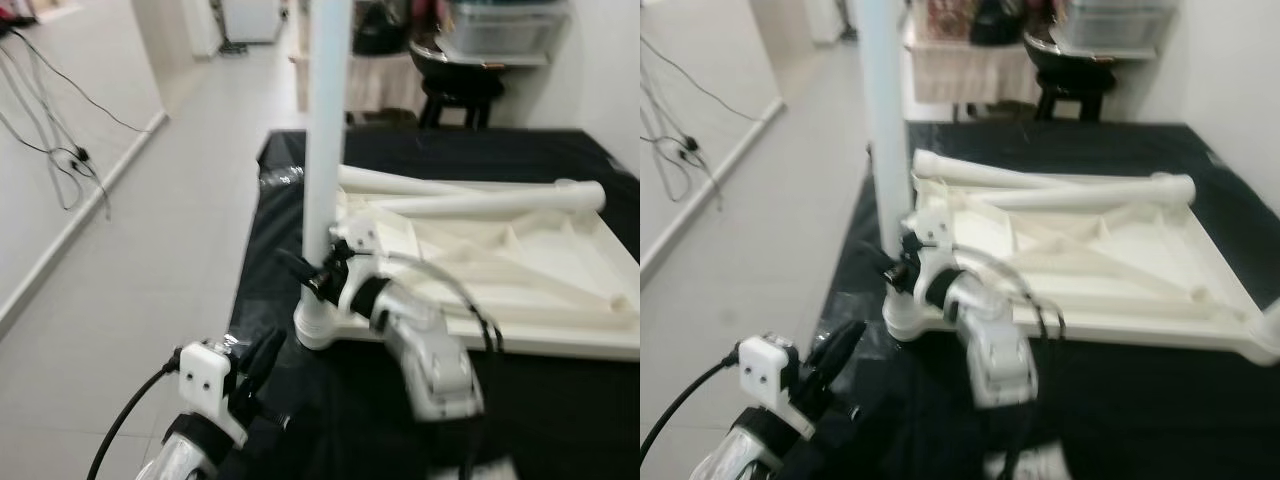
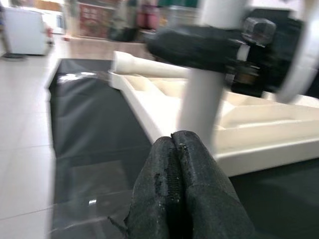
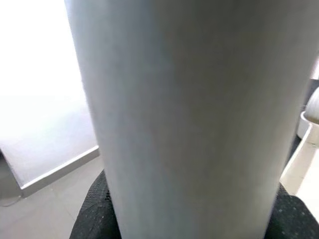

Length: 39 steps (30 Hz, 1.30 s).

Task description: Building children table

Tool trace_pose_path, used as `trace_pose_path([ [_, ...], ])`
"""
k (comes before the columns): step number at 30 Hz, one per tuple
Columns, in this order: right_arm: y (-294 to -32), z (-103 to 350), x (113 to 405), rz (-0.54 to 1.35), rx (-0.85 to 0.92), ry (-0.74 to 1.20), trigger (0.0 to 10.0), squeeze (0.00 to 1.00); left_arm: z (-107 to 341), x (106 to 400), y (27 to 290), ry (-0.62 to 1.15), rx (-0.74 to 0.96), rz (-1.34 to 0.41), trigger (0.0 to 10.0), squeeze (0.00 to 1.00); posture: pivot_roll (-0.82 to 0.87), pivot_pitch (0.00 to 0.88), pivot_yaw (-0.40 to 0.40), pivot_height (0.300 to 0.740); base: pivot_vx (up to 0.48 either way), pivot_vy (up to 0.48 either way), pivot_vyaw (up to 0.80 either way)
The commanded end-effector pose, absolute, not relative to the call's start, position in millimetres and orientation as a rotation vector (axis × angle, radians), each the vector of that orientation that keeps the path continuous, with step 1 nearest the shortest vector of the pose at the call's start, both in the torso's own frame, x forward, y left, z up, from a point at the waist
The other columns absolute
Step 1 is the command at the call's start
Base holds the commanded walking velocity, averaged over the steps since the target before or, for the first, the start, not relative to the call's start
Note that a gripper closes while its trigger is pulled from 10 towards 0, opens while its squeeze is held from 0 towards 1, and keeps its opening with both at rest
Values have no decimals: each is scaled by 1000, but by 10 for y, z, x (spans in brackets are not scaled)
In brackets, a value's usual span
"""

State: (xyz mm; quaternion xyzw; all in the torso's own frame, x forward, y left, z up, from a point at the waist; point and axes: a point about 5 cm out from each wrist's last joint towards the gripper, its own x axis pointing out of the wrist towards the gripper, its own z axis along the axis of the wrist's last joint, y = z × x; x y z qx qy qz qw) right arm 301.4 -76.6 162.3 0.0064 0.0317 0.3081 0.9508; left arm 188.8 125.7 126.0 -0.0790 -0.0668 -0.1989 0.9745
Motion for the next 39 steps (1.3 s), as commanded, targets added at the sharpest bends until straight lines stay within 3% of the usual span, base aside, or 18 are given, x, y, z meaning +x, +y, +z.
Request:
trace_pose_path([
  [1, -897, 1210, 2954, 561, 28, 301, 0, 0, 1252, 1891, 1270, -125, -150, -405, 10000, 0, -13, 85, 6, 740, 0, 0, 0],
  [5, -899, 1189, 3062, 618, -42, 277, 0, 0, 1240, 1890, 1270, -119, -150, -407, 10000, 0, 5, 75, -4, 740, 0, 0, 0],
  [6, -904, 1206, 3116, 636, -37, 275, 10000, 0, 1240, 1892, 1270, -119, -150, -405, 10000, 0, 1, 73, -4, 740, 0, 0, 0],
  [8, -904, 1216, 3145, 651, -32, 272, 10000, 0, 1240, 1894, 1270, -120, -150, -404, 10000, 0, 1, 72, -4, 740, 0, 0, 0],
  [9, -895, 1258, 3173, 691, -19, 249, 10000, 267, 1240, 1896, 1271, -120, -151, -405, 10000, 0, 1, 72, -3, 740, 0, 0, 0],
  [10, -895, 1258, 3173, 691, -19, 249, 10000, 267, 1240, 1896, 1271, -120, -151, -405, 10000, 0, 1, 72, -3, 740, 0, 0, 0],
  [11, -866, 1325, 3211, 768, 3, 209, 10000, 1000, 1239, 1897, 1270, -120, -152, -406, 10000, 0, 1, 72, -3, 740, 0, 0, 0],
  [18, -920, 1817, 3310, 1143, 30, 23, 10000, 973, 1224, 1914, 1253, -118, -157, -409, 10000, 0, 7, 54, -2, 740, 0, 0, 0],
  [19, -975, 1831, 3302, 1227, -23, 33, 10000, 0, 1220, 1916, 1249, -118, -157, -408, 10000, 0, 8, 49, -4, 740, 0, 0, 0],
  [22, -975, 1831, 3302, 1227, -23, 33, 10000, 0, 1220, 1916, 1249, -118, -157, -408, 10000, 0, 8, 49, -4, 740, 0, 0, 0],
  [23, -1085, 1760, 3306, 1355, -115, 110, 10000, 0, 1217, 1922, 1244, -119, -158, -408, 10000, 0, 10, 45, -3, 740, 0, 0, 0],
  [25, -1132, 1710, 3325, 1404, -154, 154, 10000, 0, 1214, 1927, 1240, -119, -159, -408, 10000, 0, 14, 39, -5, 740, 0, 0, 0],
  [32, -1033, 1661, 3458, 1440, -121, 182, 10000, 0, 1208, 1938, 1230, -121, -161, -406, 10000, 0, 21, 33, -12, 740, 0, 0, 0],
  [33, -1011, 1668, 3457, 1457, -99, 179, 8980, 0, 1210, 1939, 1230, -122, -161, -405, 10000, 0, 24, 33, -12, 740, 0, 0, 0],
  [34, -1004, 1669, 3451, 1486, -84, 181, 2392, 0, 1210, 1940, 1230, -122, -161, -405, 10000, 0, 24, 33, -12, 740, 0, 0, 0],
  [36, -1002, 1668, 3445, 1506, -76, 185, 2392, 0, 1210, 1941, 1230, -123, -162, -405, 10000, 0, 24, 33, -12, 740, 0, 0, 0],
  [37, -1013, 1664, 3442, 1521, -74, 187, 0, 0, 1210, 1941, 1229, -123, -162, -406, 10000, 0, 19, 36, -6, 740, 0, 0, 0],
  [39, -1049, 1661, 3435, 1535, -77, 186, 0, 0, 1213, 1940, 1227, -123, -164, -408, 10000, 0, 16, 38, -3, 740, 0, 0, 0],
])
